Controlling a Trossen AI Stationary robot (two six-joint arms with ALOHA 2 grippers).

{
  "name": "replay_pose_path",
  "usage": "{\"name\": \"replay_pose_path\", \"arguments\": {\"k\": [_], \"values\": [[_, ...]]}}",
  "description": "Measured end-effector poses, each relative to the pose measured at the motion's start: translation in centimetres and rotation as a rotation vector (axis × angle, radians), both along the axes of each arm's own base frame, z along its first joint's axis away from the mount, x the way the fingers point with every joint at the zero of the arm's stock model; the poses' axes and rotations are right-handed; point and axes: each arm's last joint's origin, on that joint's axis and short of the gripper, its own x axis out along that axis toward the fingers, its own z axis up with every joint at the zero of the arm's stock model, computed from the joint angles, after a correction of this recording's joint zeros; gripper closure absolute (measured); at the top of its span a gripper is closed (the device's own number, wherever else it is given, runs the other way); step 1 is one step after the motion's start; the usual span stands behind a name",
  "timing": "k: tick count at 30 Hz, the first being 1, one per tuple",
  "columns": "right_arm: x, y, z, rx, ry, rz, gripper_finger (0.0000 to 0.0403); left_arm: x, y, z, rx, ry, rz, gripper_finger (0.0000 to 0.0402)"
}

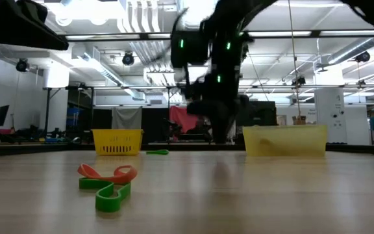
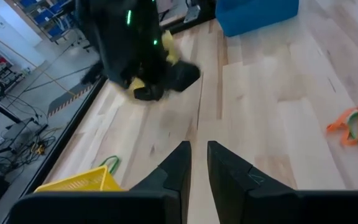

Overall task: Sort rubber bands into baskets
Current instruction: Put the black rubber band into the left yellow bin

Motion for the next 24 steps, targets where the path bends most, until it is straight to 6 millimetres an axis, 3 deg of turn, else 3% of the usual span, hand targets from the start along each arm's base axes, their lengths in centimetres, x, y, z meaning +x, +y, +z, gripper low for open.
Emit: {"name": "replay_pose_path", "arguments": {"k": [5, 10, 17, 24], "values": [[-0.3, 3.2, 3.1, -0.003, -0.074, 0.190, 0.0394, 0.1, -0.1, 0.2, -0.019, -0.031, 0.012, 0.0351], [-0.6, 8.1, 4.9, 0.005, -0.189, 0.518, 0.0394, 0.3, -0.4, 0.5, -0.044, -0.027, -0.039, 0.0315], [-0.9, 12.4, 4.0, 0.047, -0.458, 0.808, 0.0394, 1.3, -1.4, 2.0, -0.035, -0.076, -0.241, 0.0262], [0.0, 13.2, 3.5, 0.027, -0.617, 0.814, 0.0394, 2.7, -0.2, 2.2, -0.010, -0.056, -0.287, 0.0239]]}}
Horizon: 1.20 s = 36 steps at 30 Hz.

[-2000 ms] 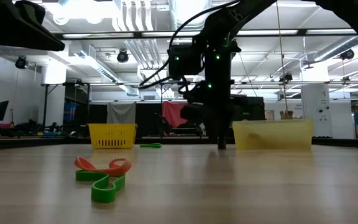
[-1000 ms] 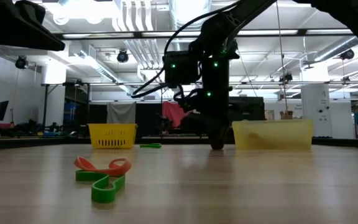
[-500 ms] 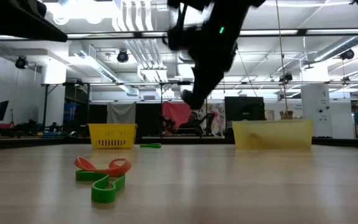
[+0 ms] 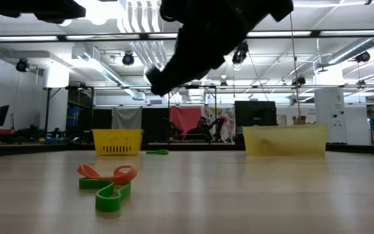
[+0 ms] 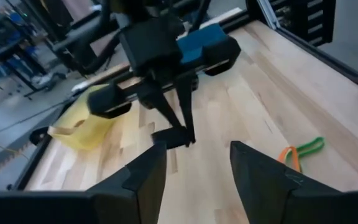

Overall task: Sort rubber bands into baskets
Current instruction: Put the black rubber band into the left yellow bin

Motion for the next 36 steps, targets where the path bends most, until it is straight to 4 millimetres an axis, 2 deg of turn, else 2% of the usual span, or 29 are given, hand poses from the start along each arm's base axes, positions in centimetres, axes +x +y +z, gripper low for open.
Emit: {"name": "replay_pose_path", "arguments": {"k": [4, 8, 13, 17, 21, 26, 36], "values": [[0.8, 0.2, 0.0, -0.031, -0.086, 0.014, 0.0394, 1.0, 1.2, -0.2, -0.013, 0.019, -0.003, 0.0236], [1.2, 0.3, 0.1, -0.149, -0.144, -0.059, 0.0394, 1.5, 2.2, -0.8, -0.060, -0.032, 0.031, 0.0236], [1.1, 1.0, 0.5, -0.321, -0.199, -0.176, 0.0394, 1.2, 3.1, -2.2, -0.172, -0.156, 0.041, 0.0236], [0.9, 2.0, 0.9, -0.420, -0.239, -0.177, 0.0394, 0.4, 3.7, -3.6, -0.277, -0.233, 0.026, 0.0236], [1.3, 2.5, 1.7, -0.424, -0.330, -0.133, 0.0394, -0.2, 4.1, -4.2, -0.327, -0.284, 0.028, 0.0236], [1.6, 2.7, 2.4, -0.440, -0.397, -0.081, 0.0394, -0.1, 4.1, -4.0, -0.340, -0.299, -0.014, 0.0236], [1.9, 2.8, 3.1, -0.480, -0.466, -0.007, 0.0394, 1.2, 4.4, -3.9, -0.335, -0.308, 0.025, 0.0236]]}}
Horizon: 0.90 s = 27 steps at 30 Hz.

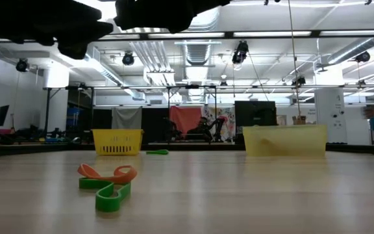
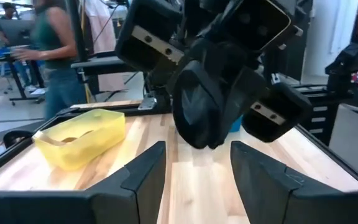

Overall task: Sort rubber bands into baskets
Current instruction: Put the black rubber band into the left yellow bin

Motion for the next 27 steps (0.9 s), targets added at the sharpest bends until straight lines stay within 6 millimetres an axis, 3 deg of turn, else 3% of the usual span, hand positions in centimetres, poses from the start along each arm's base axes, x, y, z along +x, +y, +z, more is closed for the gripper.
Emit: {"name": "replay_pose_path", "arguments": {"k": [7, 27], "values": [[0.0, -0.2, -0.1, -0.005, 0.012, -0.007, 0.0394, 1.4, -0.7, 0.1, 0.042, -0.019, -0.087, 0.0236], [0.0, -0.2, -0.4, -0.003, 0.040, -0.007, 0.0394, 3.5, -1.0, 0.5, 0.078, -0.020, -0.101, 0.0245]]}}
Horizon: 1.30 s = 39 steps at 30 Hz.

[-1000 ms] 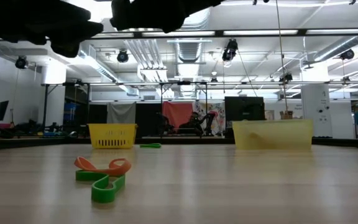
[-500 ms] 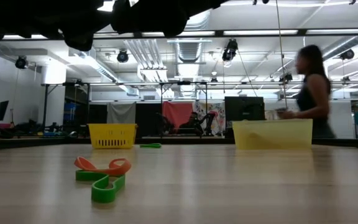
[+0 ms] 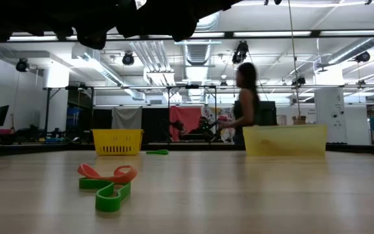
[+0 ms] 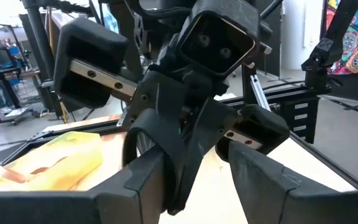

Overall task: Sort rubber bands into baskets
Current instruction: Put the black rubber band into the left yellow bin

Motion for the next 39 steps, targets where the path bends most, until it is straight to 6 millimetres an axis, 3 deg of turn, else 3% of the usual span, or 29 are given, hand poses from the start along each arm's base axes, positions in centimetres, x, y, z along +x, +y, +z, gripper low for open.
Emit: {"name": "replay_pose_path", "arguments": {"k": [4, 10, 16, 25, 30, 34, 39], "values": [[0.0, 0.0, -0.1, 0.009, 0.008, -0.003, 0.0394, 0.2, -0.1, 0.1, 0.026, -0.004, 0.000, 0.0286], [-0.1, 0.0, -0.3, 0.042, 0.025, -0.016, 0.0393, 0.2, 0.0, 0.2, 0.067, -0.012, 0.006, 0.0392], [0.0, -0.1, -0.2, 0.141, 0.005, -0.047, 0.0382, 0.3, 0.2, 0.2, 0.066, -0.013, 0.023, 0.0400], [-0.1, -0.1, -0.3, 0.191, 0.007, -0.069, 0.0272, 0.4, 0.7, 0.2, 0.067, -0.006, 0.114, 0.0401], [-0.5, -0.3, -0.1, 0.211, 0.042, -0.091, 0.0231, 0.3, 1.2, 0.0, 0.082, 0.026, 0.233, 0.0401], [-1.3, -0.6, 0.4, 0.265, 0.093, -0.130, 0.0217, 0.1, 2.1, 0.3, 0.096, 0.056, 0.294, 0.0401], [-2.2, -1.1, 0.9, 0.296, 0.153, -0.169, 0.0214, 0.0, 4.7, 1.6, 0.102, 0.146, 0.377, 0.0401]]}}
